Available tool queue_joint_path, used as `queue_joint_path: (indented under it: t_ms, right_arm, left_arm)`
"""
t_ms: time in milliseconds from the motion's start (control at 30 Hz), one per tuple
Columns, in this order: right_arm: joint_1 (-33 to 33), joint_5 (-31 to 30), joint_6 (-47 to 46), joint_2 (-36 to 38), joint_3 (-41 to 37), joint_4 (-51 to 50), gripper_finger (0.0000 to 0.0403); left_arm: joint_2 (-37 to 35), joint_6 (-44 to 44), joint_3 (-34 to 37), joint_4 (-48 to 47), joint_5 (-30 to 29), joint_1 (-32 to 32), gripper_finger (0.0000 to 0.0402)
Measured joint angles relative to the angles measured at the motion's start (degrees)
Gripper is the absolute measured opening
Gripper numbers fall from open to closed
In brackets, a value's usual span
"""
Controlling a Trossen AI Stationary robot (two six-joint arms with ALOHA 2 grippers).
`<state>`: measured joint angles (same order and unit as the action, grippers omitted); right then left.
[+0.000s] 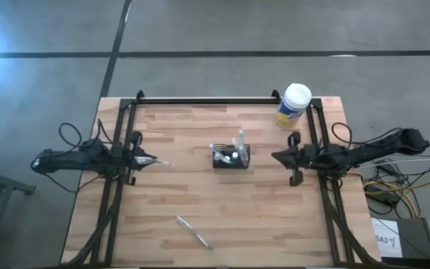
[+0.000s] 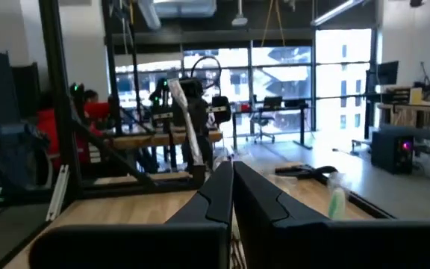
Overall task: Pick & Place toothbrushing station
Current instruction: Put the right purple toothbrush into the wire organizer
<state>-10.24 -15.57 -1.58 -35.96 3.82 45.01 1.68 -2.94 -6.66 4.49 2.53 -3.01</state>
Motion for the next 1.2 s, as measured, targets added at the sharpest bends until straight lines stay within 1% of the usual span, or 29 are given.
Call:
queue_joint_path:
  t_ms: [67, 167, 300, 367, 433, 500, 567, 600, 633, 767, 867, 967, 1033, 1100, 1200]
  right_arm:
    - [0.00, -0.04, 0.11, -0.27, -2.81, 4.93, 0.0008]
    - [-0.02, -0.66, -0.26, -0.87, -3.21, 3.73, 0.0008]
    - [0.00, -0.96, -0.53, -3.56, -3.33, 3.21, 0.0008]
    - [0.00, -0.94, -0.07, -4.56, -3.32, 3.68, 0.0008]
    - [0.04, -0.97, 0.33, -5.36, -3.29, 3.75, 0.0008]
    - [0.04, -1.05, 1.18, -5.53, -3.28, 4.85, 0.0008]
    - [0.02, -1.05, 2.18, -5.51, -3.18, 5.78, 0.0008]
    - [0.02, -1.05, 2.78, -5.38, -3.19, 5.87, 0.0008]
    - [0.02, -1.06, 3.24, -5.39, -3.20, 6.41, 0.0008]
    - [0.02, -1.05, 5.07, -5.38, -3.20, 7.96, 0.0008]
    - [0.07, -1.05, 5.85, -5.36, -3.20, 8.04, 0.0008]
    - [0.04, -1.05, 6.05, -5.38, -3.20, 8.10, 0.0008]
    - [0.04, -1.05, 6.06, -5.39, -3.20, 8.07, 0.0008]
    - [0.04, -1.00, 6.08, -5.40, -3.20, 7.99, 0.0008]
    - [0.02, -1.00, 6.08, -5.45, -3.20, 7.56, 0.0008]
  left_arm:
    - [0.01, 0.00, 0.12, 0.08, -0.25, 0.00, 0.0026]
    - [0.71, -0.32, 0.85, 0.49, -1.57, 0.00, 0.0026]
    - [3.20, 0.22, 2.61, 7.18, -6.39, 0.45, 0.0026]
    - [5.60, 0.27, 2.70, 12.01, -8.36, 1.53, 0.0026]
    - [8.65, -1.16, 2.36, 15.80, -8.53, 3.18, 0.0026]
    - [12.24, -3.56, 1.28, 17.21, -8.47, 5.62, 0.0026]
    - [16.20, -4.93, -0.32, 17.97, -8.30, 9.39, 0.0026]
    - [18.41, -4.82, -1.39, 18.47, -7.13, 11.70, 0.0026]
    - [20.81, -4.09, -2.51, 18.98, -4.66, 14.10, 0.0026]
    - [32.77, 0.53, -6.54, 24.50, 11.30, 23.90, 0.0026]
    - [42.55, 2.85, -8.84, 30.60, 17.87, 28.89, 0.0026]
    - [52.01, 3.49, -11.78, 35.90, 23.34, 31.11, 0.0026]
    - [57.90, 3.74, -13.95, 36.90, 26.08, 31.15, 0.0026]
    - [62.95, 3.65, -18.13, 39.50, 27.84, 31.11, 0.0026]
    - [70.03, 3.50, -23.22, 38.48, 30.56, 31.01, 0.0026]
